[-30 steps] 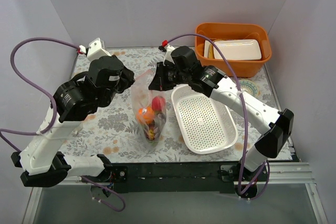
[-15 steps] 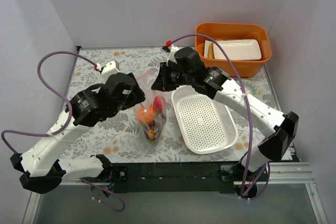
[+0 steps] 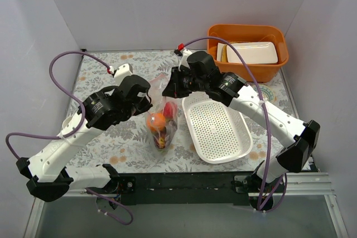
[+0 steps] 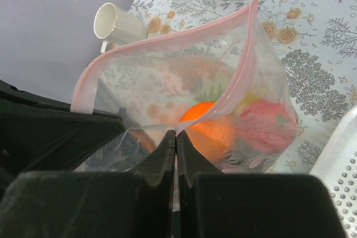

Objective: Place the food in the zip-top bag and seal the zipper
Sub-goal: Adjust the zipper food storage bag at the center of the board.

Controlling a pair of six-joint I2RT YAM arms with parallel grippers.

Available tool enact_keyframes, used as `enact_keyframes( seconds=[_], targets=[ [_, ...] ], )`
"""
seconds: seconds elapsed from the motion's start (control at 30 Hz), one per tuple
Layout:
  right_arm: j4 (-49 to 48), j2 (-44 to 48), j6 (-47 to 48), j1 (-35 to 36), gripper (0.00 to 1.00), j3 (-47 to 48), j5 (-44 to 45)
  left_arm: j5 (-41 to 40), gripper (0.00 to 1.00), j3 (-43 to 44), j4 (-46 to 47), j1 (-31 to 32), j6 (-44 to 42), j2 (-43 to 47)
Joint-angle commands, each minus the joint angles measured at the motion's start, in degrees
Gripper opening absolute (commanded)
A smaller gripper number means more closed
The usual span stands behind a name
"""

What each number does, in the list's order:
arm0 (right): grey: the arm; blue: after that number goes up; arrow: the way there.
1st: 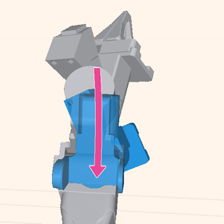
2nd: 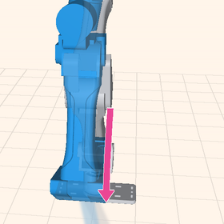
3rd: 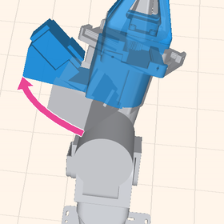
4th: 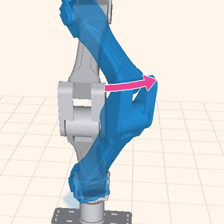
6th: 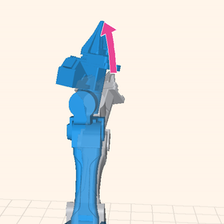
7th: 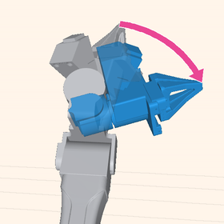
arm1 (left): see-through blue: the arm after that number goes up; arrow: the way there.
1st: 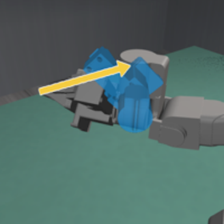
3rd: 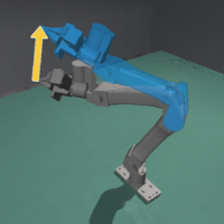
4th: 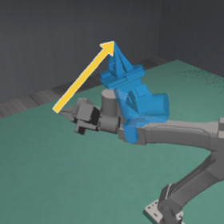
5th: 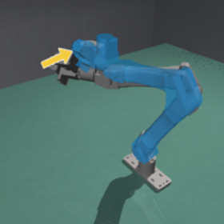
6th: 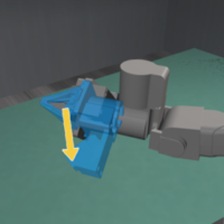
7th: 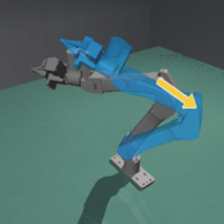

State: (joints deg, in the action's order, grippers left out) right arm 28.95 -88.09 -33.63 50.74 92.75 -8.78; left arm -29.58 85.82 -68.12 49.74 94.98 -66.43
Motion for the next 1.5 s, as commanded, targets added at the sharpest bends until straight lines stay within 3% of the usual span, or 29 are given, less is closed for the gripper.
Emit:
enact_keyframes(
  seconds=[0.0, 0.33, 0.47, 0.73, 0.87, 1.07, 1.23, 1.47],
  targets=[
    [-3.46, 0.82, 0.23, -0.12, 0.07, 0.41, -2.55, -5.39, 0.00, 6.02, -2.80, -1.74, -2.16, 0.08],
    [-10.66, -8.22, -3.20, 0.23, 0.05, 9.37, -11.08, -12.07, 0.00, 17.18, -7.82, -4.73, -10.33, -2.30],
    [-10.94, -11.92, -3.90, 0.24, 0.05, 12.45, -13.20, -11.47, 0.00, 15.35, -5.98, -5.00, -13.85, -2.39],
    [-9.53, -3.43, -2.32, -0.55, 0.03, -4.83, -4.42, 7.14, 0.00, -4.22, 9.03, -5.09, -17.28, -2.56],
    [-8.65, 2.22, -2.41, -1.87, 0.04, -15.46, -0.02, 14.71, 0.00, -10.22, 16.51, -5.09, -16.93, -2.65],
    [-8.47, 5.83, -3.02, -2.66, 0.04, -20.67, 1.74, 24.90, 0.00, -12.34, 25.31, -5.09, -16.40, -4.75],
    [-10.83, 10.29, -5.66, -2.66, 0.03, -25.15, 4.99, 31.67, 0.11, -12.26, 26.72, -4.91, -17.37, -8.89],
    [-10.42, 17.16, -11.72, -2.66, 0.05, -32.28, 14.30, 38.27, 0.35, -14.80, 29.53, -4.82, -20.09, -7.48]
  ],
)
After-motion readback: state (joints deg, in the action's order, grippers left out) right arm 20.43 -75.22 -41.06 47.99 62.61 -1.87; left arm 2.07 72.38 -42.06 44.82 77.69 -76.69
